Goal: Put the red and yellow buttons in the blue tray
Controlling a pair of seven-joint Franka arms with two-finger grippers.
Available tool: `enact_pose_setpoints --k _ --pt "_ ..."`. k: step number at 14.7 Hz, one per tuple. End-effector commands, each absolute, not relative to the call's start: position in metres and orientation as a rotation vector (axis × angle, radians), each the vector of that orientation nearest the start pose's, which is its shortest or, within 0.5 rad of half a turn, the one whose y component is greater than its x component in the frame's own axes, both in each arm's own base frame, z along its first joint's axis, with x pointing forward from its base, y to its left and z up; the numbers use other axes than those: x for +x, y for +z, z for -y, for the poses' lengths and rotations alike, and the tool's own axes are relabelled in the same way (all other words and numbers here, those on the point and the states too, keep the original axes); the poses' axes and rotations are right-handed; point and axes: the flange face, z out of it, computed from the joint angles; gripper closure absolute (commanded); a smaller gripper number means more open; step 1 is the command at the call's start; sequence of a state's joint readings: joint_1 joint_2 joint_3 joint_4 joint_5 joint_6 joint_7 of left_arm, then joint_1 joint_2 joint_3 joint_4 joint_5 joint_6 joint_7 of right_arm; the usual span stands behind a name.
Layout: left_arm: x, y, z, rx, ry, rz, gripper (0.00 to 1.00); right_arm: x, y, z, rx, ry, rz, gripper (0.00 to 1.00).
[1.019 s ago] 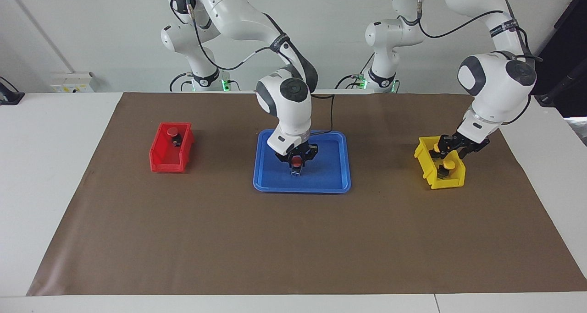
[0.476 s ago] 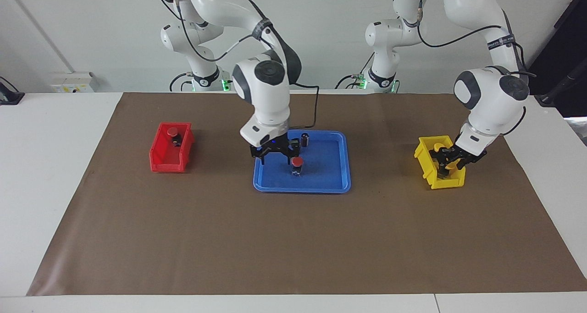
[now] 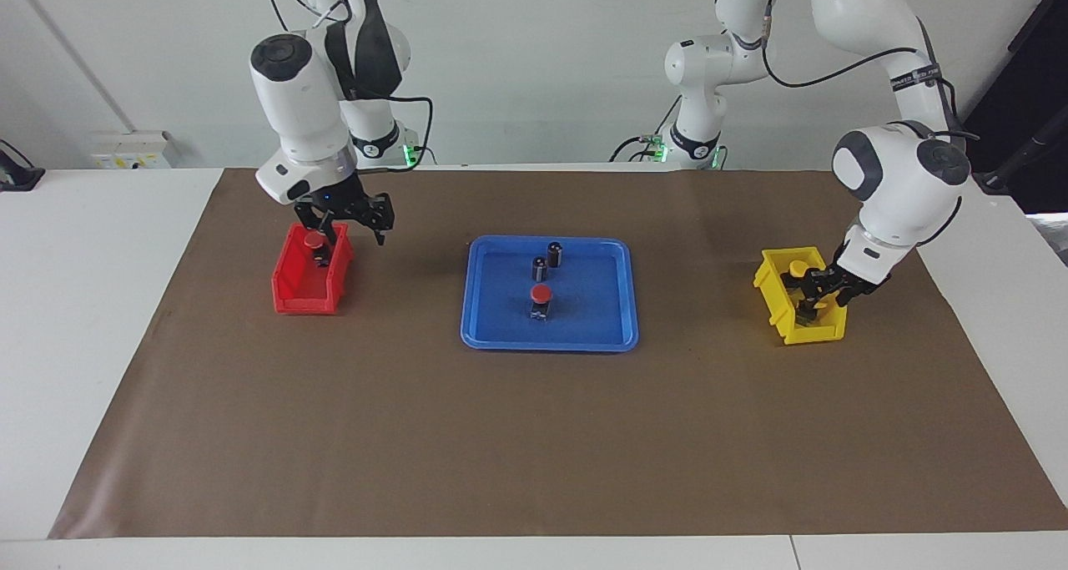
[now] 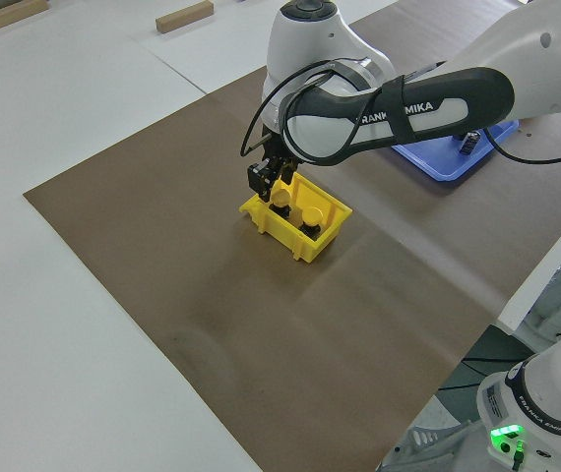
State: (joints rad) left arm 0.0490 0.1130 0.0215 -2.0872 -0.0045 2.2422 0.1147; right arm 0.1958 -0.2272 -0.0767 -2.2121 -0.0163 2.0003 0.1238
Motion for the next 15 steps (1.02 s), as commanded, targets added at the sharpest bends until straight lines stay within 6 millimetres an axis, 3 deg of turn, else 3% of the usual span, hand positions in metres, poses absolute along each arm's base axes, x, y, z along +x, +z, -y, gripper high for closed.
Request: enact_pose_setpoints --k 1,4,7,8,10,11,12,13,15 --pt "0.559 0.371 -0.042 -3.139 -0.07 -0.044 0.36 0.45 0.461 0.004 -3.127 -0.019 0.056 0.16" --pt "0.557 0.367 -0.041 -3.14 -0.058 -0.046 0.36 0.437 0.439 0.031 -3.101 0.04 -0.028 0.17" --pt "0.556 0.362 -0.04 -3.141 -0.044 -0.049 0.38 0.437 0.412 0.033 -3.071 0.07 -0.021 0.18" --pt "0.556 0.361 -0.04 -3.141 -0.041 -0.049 0.45 0.435 0.399 0.032 -3.07 0.081 0.024 0.19" --pt "0.559 0.364 -0.042 -3.14 -0.043 -0.058 0.98 0.433 0.389 0.033 -3.073 0.061 0.063 0.2" --pt "0.564 0.37 -0.041 -3.14 -0.051 -0.056 0.99 0.434 0.388 0.033 -3.076 0.057 0.07 0.2" --pt "0.57 0.385 -0.036 -3.14 -0.053 -0.063 0.99 0.434 0.387 0.034 -3.083 0.053 0.094 0.2" --pt "0.577 0.412 -0.033 -3.145 -0.025 -0.066 0.99 0.436 0.387 0.037 -3.084 0.038 0.117 0.2" --pt "0.588 0.481 -0.014 -3.146 0.023 -0.096 0.99 0.437 0.378 0.051 -3.084 0.03 0.151 0.2"
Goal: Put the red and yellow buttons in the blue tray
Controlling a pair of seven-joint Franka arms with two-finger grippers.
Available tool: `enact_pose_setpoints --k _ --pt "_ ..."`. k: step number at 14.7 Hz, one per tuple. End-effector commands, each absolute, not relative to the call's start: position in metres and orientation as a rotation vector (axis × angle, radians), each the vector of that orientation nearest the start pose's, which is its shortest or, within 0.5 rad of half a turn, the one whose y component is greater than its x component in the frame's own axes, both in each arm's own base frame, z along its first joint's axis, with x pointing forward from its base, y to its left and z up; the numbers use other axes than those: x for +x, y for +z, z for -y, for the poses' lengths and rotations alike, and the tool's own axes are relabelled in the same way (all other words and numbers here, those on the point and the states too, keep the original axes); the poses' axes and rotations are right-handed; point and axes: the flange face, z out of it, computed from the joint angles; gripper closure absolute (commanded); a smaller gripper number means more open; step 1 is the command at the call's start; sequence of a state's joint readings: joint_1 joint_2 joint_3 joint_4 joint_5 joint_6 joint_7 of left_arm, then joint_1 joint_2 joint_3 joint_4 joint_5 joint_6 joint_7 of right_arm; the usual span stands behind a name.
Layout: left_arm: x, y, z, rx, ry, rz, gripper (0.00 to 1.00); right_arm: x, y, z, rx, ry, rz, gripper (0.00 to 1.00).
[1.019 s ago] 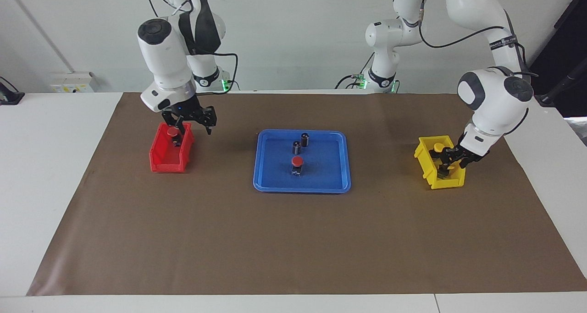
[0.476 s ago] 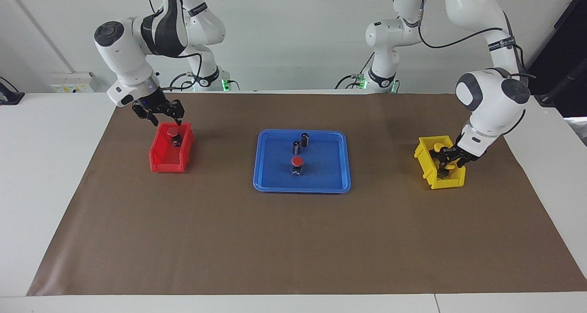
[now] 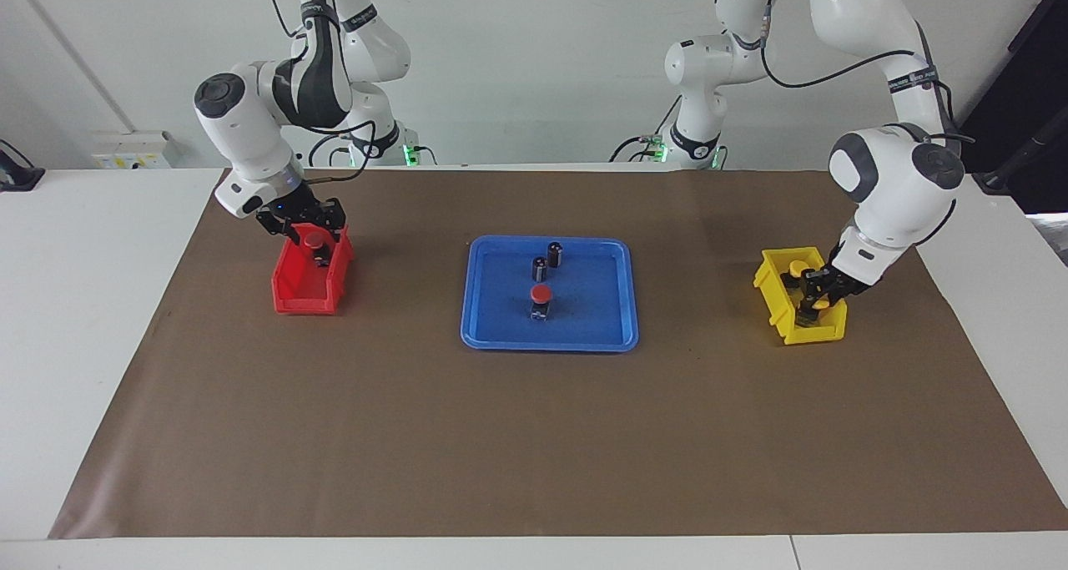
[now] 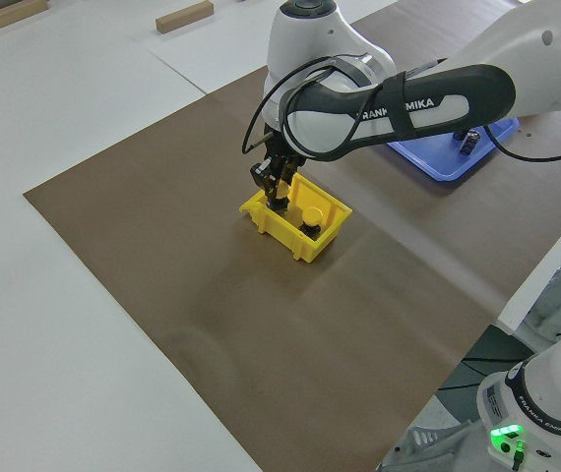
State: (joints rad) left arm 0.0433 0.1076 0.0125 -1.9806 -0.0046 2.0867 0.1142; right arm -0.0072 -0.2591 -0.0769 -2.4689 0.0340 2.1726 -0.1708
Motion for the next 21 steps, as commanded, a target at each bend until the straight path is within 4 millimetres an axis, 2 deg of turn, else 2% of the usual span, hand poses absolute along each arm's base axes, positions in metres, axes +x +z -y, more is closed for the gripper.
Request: enact_pose_setpoints --k 1,2,5,7,9,11,14,16,18,21 --pt "0.588 0.516 0.003 -3.145 0.002 -0.087 0.99 0.434 0.372 0.053 -3.085 0.02 0.166 0.21" --pt "0.584 0.534 0.031 -3.147 -0.014 -0.044 0.99 0.432 0.368 0.052 -3.084 0.029 0.169 0.23" --pt "0.559 0.527 0.16 -3.155 -0.036 0.092 0.99 0.429 0.363 0.051 -3.083 0.046 0.175 0.28" --pt "0.54 0.513 0.224 -3.168 -0.031 0.091 0.99 0.427 0.36 0.051 -3.081 0.055 0.177 0.31" --pt "0.523 0.484 0.28 -3.228 -0.054 0.093 0.99 0.424 0.355 0.051 -3.08 0.071 0.178 0.32" --pt "0.515 0.454 0.322 -3.259 -0.062 0.145 0.99 0.422 0.353 0.051 -3.08 0.081 0.18 0.32" --pt "0.512 0.416 0.363 -3.269 -0.081 0.207 0.99 0.421 0.352 0.056 -3.083 0.084 0.231 0.32" --pt "0.512 0.406 0.37 -3.266 -0.074 0.206 0.99 0.419 0.35 0.058 -3.08 0.093 0.242 0.32" --pt "0.509 0.387 0.383 -3.256 -0.06 0.224 0.99 0.418 0.35 0.059 -3.079 0.09 0.25 0.34" --pt "0.514 0.368 0.387 -3.241 -0.041 0.221 0.99 0.416 0.349 0.058 -3.077 0.097 0.252 0.35"
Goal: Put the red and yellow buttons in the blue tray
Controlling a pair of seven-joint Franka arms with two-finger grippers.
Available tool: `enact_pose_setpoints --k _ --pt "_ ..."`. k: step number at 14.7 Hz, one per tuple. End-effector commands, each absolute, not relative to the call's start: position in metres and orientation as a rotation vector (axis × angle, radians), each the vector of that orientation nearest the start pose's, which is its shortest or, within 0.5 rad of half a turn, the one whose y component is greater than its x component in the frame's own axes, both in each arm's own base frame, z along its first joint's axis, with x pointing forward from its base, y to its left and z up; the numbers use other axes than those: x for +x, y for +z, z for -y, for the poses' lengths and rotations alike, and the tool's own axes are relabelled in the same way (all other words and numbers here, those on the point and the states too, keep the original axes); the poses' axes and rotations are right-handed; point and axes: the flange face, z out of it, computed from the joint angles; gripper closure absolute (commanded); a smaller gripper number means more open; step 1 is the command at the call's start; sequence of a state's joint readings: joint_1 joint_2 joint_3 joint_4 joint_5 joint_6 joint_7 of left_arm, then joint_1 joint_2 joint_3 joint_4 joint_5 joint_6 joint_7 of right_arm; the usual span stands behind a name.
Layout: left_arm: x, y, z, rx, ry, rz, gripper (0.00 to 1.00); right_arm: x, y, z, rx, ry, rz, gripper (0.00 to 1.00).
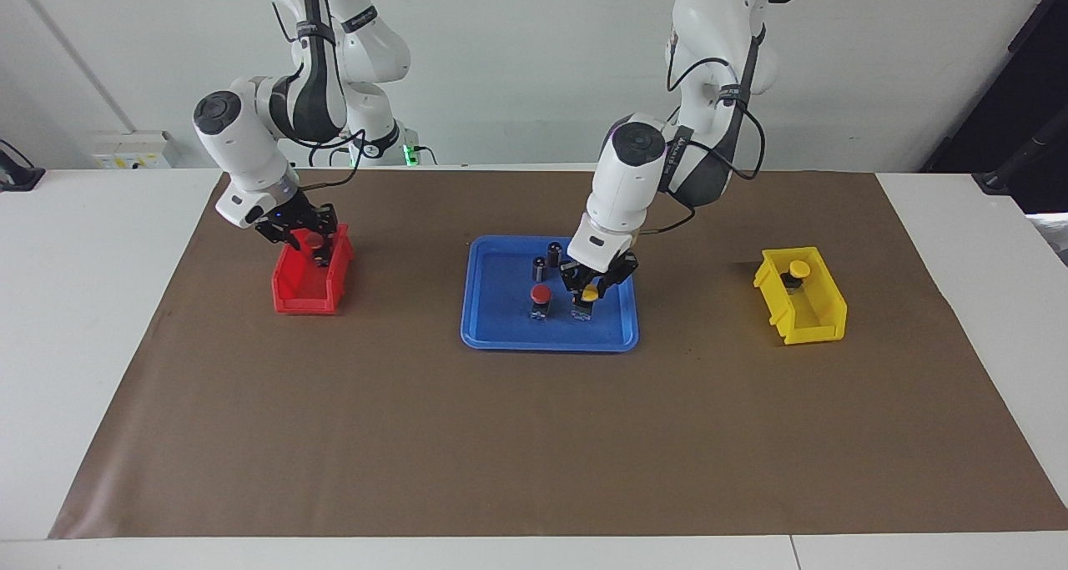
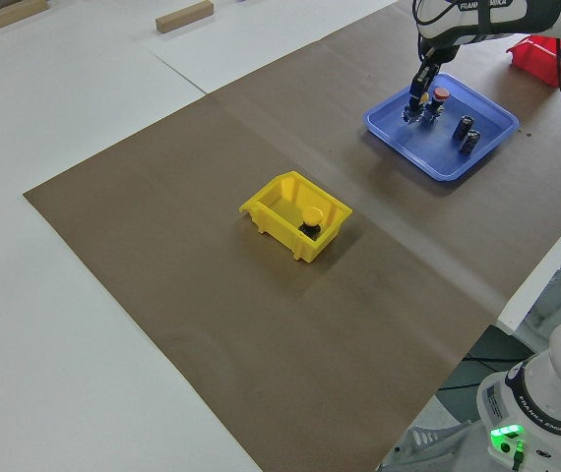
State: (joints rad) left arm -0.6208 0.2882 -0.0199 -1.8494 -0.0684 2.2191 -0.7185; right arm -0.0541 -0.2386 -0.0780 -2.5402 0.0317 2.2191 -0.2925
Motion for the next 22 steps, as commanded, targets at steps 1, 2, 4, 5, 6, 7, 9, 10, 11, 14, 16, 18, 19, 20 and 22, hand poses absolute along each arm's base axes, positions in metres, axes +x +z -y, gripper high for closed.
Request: enact_pose_setpoints --k 1,2,4,5,6,7,9,10,11,14,16,18,19,20,22 --pt "0.514 0.367 0.388 -3.241 -0.041 0.221 0.99 0.415 0.348 0.058 -3.076 0.101 0.252 0.35" --pt "0.513 0.368 0.388 -3.242 -0.043 0.219 0.98 0.414 0.347 0.058 -3.076 0.104 0.252 0.36" --pt "0.506 0.367 0.397 -3.243 -0.039 0.192 0.83 0.413 0.346 0.058 -3.075 0.106 0.254 0.36" --pt "0.506 0.367 0.397 -3.243 -0.039 0.192 0.69 0.414 0.346 0.057 -3.075 0.106 0.259 0.36" --pt "0.506 0.366 0.397 -3.242 -0.038 0.192 0.59 0.414 0.346 0.057 -3.074 0.106 0.266 0.37" --pt "0.506 0.366 0.397 -3.241 -0.036 0.191 0.55 0.413 0.346 0.058 -3.074 0.106 0.277 0.37" --pt "0.507 0.366 0.395 -3.235 -0.027 0.198 0.51 0.413 0.346 0.058 -3.072 0.107 0.291 0.39" --pt "0.507 0.367 0.394 -3.233 -0.024 0.199 0.49 0.413 0.346 0.059 -3.072 0.11 0.287 0.42" --pt "0.508 0.368 0.394 -3.23 -0.018 0.201 0.45 0.413 0.346 0.058 -3.071 0.112 0.289 0.43" --pt "0.513 0.386 0.384 -3.224 -0.009 0.22 0.34 0.413 0.347 0.058 -3.071 0.112 0.289 0.48" --pt "0.525 0.408 0.368 -3.214 -0.001 0.245 0.25 0.413 0.346 0.058 -3.07 0.114 0.291 0.56" --pt "0.54 0.426 0.337 -3.21 -0.004 0.236 0.14 0.412 0.346 0.058 -3.069 0.119 0.294 0.68" --pt "0.547 0.432 0.317 -3.195 -0.007 0.2 0.11 0.412 0.346 0.058 -3.067 0.125 0.298 0.74" --pt "0.555 0.44 0.292 -3.161 -0.015 0.167 0.07 0.412 0.347 0.06 -3.067 0.125 0.294 0.76" --pt "0.572 0.459 0.231 -3.138 -0.004 0.08 0.01 0.414 0.349 0.061 -3.065 0.139 0.294 0.78"
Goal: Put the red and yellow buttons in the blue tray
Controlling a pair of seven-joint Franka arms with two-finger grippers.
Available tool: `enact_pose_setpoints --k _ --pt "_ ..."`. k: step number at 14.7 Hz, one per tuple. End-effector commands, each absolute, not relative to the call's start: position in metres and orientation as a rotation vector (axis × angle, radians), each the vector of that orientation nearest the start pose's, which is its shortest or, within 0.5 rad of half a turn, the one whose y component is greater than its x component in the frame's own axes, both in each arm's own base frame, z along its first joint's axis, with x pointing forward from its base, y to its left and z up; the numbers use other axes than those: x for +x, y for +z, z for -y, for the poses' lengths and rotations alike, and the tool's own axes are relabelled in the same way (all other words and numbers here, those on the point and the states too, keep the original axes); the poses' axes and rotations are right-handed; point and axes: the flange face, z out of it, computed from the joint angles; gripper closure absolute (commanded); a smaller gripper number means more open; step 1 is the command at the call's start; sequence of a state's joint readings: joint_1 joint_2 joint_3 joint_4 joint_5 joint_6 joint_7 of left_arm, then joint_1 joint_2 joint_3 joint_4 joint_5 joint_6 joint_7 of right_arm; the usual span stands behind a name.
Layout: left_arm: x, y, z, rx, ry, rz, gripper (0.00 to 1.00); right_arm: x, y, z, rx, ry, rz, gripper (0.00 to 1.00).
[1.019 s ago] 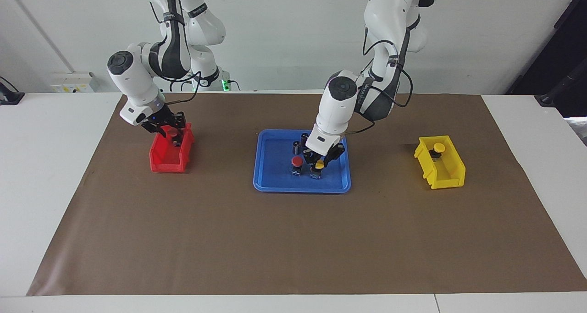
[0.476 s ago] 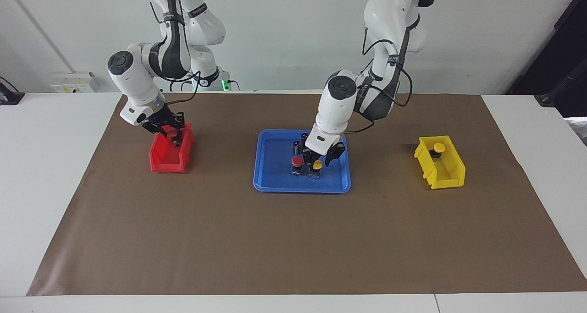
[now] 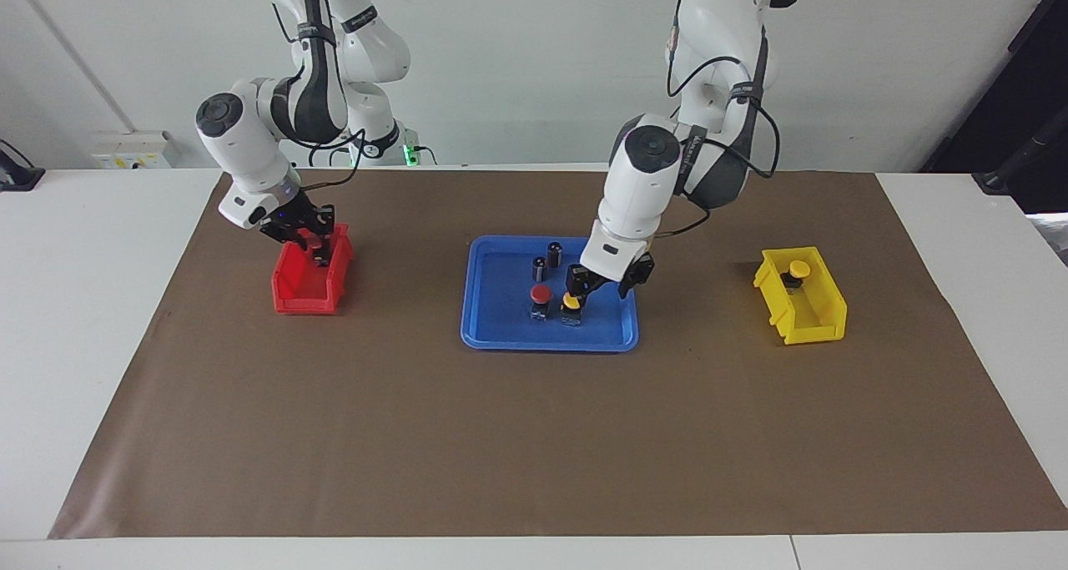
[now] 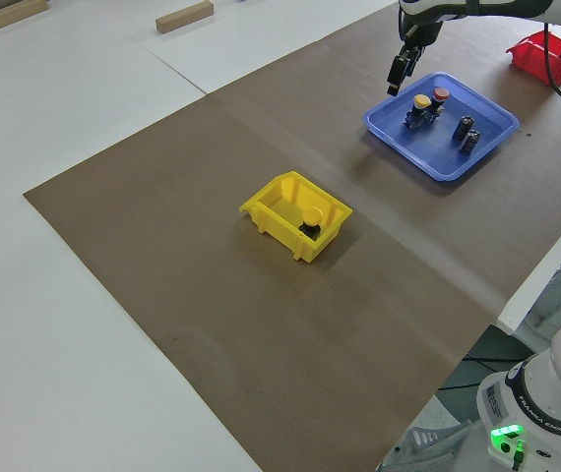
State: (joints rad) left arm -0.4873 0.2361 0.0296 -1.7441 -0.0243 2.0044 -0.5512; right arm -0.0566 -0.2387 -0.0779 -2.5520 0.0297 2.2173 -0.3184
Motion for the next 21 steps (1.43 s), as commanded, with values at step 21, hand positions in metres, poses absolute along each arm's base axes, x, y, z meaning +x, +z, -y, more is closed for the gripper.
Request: enact_pose_setpoints --k 21 --pt "0.532 0.607 0.045 -3.142 0.148 -0.232 0.0 0.591 0.456 -0.269 -3.072 -0.042 -0.058 0.82"
